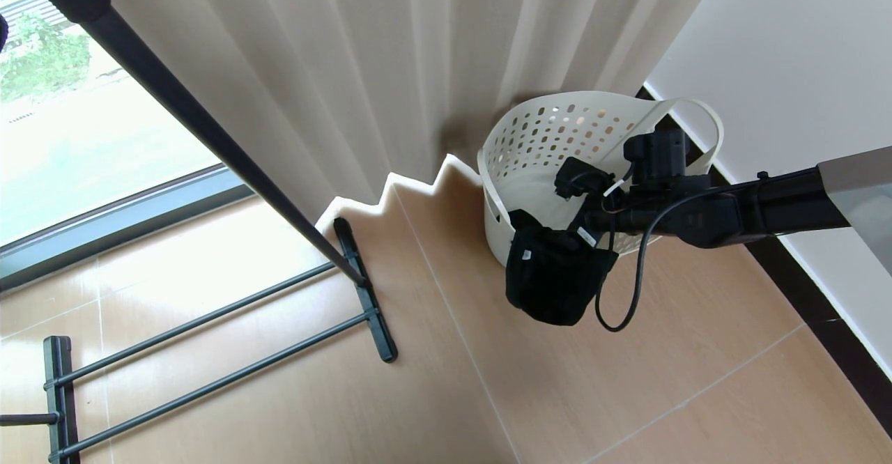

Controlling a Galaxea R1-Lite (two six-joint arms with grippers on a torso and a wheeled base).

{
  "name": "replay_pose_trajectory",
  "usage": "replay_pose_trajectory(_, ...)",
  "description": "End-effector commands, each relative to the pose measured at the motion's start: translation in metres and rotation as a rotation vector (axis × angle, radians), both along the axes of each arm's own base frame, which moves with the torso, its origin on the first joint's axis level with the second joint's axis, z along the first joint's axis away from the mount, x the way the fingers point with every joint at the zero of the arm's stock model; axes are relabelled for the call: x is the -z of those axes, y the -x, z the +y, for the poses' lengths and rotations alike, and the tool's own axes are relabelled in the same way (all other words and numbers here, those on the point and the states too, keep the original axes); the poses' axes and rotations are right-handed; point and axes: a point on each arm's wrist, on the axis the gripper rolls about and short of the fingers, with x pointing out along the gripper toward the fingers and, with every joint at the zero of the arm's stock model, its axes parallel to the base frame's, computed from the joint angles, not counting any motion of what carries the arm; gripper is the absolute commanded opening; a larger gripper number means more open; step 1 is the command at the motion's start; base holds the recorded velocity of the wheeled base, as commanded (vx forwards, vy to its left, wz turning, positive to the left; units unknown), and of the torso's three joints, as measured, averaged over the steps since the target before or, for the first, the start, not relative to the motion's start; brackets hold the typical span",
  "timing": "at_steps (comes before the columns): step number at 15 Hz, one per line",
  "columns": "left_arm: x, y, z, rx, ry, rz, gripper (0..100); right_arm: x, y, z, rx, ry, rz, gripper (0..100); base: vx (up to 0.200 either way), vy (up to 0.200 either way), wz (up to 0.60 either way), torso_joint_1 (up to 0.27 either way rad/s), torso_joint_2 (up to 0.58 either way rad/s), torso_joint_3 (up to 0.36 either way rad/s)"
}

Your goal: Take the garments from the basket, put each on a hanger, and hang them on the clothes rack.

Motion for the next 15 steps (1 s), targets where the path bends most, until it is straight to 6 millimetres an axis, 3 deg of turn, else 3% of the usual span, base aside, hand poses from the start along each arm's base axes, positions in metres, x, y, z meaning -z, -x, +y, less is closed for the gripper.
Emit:
replay_pose_trajectory(1,-0.0001,-0.0001,0.0,0.0,0.0,0.001,100,-0.0003,-0.0024,-0.0003,0.006,0.0,-0.005,100,0.0,0.0,0.0,0.0,0.0,0.0)
replay_pose_trajectory(4,-0.0001,-0.0001,0.0,0.0,-0.001,0.001,100,0.008,-0.0077,0.0002,0.034,0.018,0.003,100,0.0,0.0,0.0,0.0,0.0,0.0)
replay_pose_trajectory(12,-0.0001,-0.0001,0.0,0.0,0.0,0.001,100,0.0076,-0.0086,-0.0032,0.045,0.021,0.001,100,0.0,0.0,0.0,0.0,0.0,0.0)
replay_pose_trajectory(13,-0.0001,-0.0001,0.0,0.0,-0.001,0.001,100,0.0076,-0.0086,-0.0032,0.044,0.022,0.0,0,0.0,0.0,0.0,0.0,0.0,0.0)
replay_pose_trajectory(15,-0.0001,-0.0001,0.0,0.0,0.0,0.001,100,0.0076,-0.0085,-0.0025,0.041,0.019,0.001,0,0.0,0.0,0.0,0.0,0.0,0.0)
